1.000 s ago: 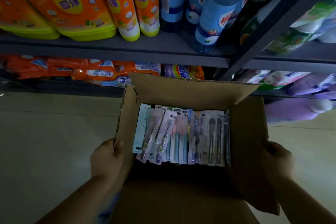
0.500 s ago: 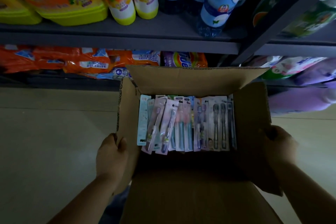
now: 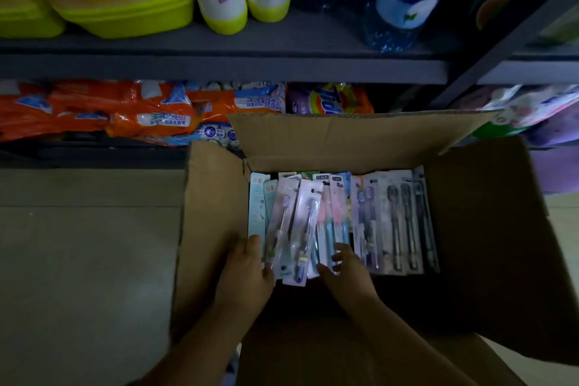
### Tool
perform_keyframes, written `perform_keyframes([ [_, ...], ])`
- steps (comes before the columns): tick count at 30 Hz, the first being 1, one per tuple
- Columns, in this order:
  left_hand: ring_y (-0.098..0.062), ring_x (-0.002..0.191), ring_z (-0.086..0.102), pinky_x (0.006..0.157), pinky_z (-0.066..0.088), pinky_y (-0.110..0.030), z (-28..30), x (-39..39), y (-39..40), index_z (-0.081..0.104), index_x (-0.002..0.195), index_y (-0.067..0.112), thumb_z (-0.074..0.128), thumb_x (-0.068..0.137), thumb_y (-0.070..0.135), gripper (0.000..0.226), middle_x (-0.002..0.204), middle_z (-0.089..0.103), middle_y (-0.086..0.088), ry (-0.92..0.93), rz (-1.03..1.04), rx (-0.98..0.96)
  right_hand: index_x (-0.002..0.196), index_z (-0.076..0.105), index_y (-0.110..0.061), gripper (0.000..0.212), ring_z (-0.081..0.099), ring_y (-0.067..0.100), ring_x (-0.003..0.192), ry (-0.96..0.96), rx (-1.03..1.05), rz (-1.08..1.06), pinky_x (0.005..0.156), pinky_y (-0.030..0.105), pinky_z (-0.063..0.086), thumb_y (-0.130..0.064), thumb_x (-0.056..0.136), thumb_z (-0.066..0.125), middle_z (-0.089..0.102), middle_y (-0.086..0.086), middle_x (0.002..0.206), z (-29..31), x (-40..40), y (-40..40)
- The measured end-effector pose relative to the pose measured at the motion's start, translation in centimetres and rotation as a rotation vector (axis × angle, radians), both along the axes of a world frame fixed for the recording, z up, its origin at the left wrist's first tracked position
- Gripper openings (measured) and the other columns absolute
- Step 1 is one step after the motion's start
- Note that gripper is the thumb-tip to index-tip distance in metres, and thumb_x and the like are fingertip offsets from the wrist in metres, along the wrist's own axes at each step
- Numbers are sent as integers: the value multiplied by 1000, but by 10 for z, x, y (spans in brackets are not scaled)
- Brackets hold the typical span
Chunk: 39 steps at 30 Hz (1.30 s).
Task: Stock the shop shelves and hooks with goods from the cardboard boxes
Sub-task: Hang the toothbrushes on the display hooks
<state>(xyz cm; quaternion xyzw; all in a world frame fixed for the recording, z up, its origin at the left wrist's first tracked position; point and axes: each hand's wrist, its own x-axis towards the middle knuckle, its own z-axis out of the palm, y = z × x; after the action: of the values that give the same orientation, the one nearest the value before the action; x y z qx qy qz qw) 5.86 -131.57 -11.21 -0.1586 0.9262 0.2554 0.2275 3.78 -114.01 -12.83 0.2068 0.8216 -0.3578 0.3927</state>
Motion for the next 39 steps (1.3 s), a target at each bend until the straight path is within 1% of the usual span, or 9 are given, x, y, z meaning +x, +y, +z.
perform_keyframes([
  [6, -21, 121, 48, 99, 43, -29, -73, -12, 7, 48, 126, 10, 59, 90, 18, 39, 128, 50, -7, 52, 84, 114, 144, 33, -10, 73, 47, 24, 127, 109, -44, -178, 104, 32, 41, -27, 84, 71, 46, 9, 139, -76, -12, -32],
  [10, -29, 108, 59, 89, 51, -36, -113, -21, 9, 53, 113, 8, 59, 88, 17, 28, 116, 59, -15, -40, 201, 206, 123, 49, -7, 51, 59, 33, 109, 195, -24, -261, 93, 46, 51, -22, 79, 68, 54, 14, 120, -121, -18, -40],
  [16, -33, 116, 50, 98, 39, -35, -153, -24, 19, 48, 121, 0, 57, 89, 24, 41, 124, 50, -20, -17, 165, 17, 101, 52, -6, 23, 63, 25, 86, 241, -3, -249, 75, 28, 54, -21, 86, 61, 62, 14, 100, -141, -15, -40],
  [19, -32, 98, 58, 79, 45, -33, -150, -25, 18, 52, 108, -2, 69, 80, 27, 44, 108, 57, -20, -96, 242, 132, 74, 40, -19, 28, 44, 6, 59, 208, -73, -231, 45, 5, 36, -14, 91, 61, 46, -4, 69, -132, -15, -29],
  [25, -22, 72, 55, 50, 36, -24, -138, -16, 17, 48, 95, 3, 75, 73, 6, 35, 84, 58, -12, -94, 459, 363, 73, 39, -25, 30, 39, 2, 58, 193, -172, -240, 46, 8, 34, -18, 93, 61, 39, -8, 67, -125, -8, -14],
  [28, -23, 73, 57, 57, 39, -24, -133, -16, 16, 53, 99, -1, 69, 75, -2, 28, 87, 61, -16, -78, 552, 421, 98, 55, -21, 8, 50, 8, 68, 151, -262, -291, 55, 13, 42, -23, 92, 61, 57, 3, 87, -121, -5, -10],
  [31, -15, 61, 59, 57, 42, -22, -123, -13, 17, 64, 78, 3, 62, 77, -6, 9, 75, 64, -14, -107, 552, 550, 109, 50, -22, 19, 54, 5, 72, 105, -394, -356, 60, 16, 44, -22, 93, 61, 55, 7, 101, -109, -8, -5],
  [34, -27, 79, 68, 74, 54, -35, -112, -11, 17, 67, 90, 0, 64, 77, 2, 13, 87, 71, -18, -148, 649, 781, 136, 46, -14, 52, 53, 23, 120, 49, -502, -463, 94, 33, 43, -28, 90, 65, 47, 7, 133, -99, -11, -2],
  [39, -38, 108, 62, 98, 46, -50, -98, -15, 20, 60, 121, 1, 58, 86, 4, 36, 114, 66, -25, -198, 665, 1192, 88, 71, -19, 11, 68, 20, 76, 21, -742, -587, 62, 26, 54, -14, 91, 62, 69, 10, 90, -84, -15, -3],
])
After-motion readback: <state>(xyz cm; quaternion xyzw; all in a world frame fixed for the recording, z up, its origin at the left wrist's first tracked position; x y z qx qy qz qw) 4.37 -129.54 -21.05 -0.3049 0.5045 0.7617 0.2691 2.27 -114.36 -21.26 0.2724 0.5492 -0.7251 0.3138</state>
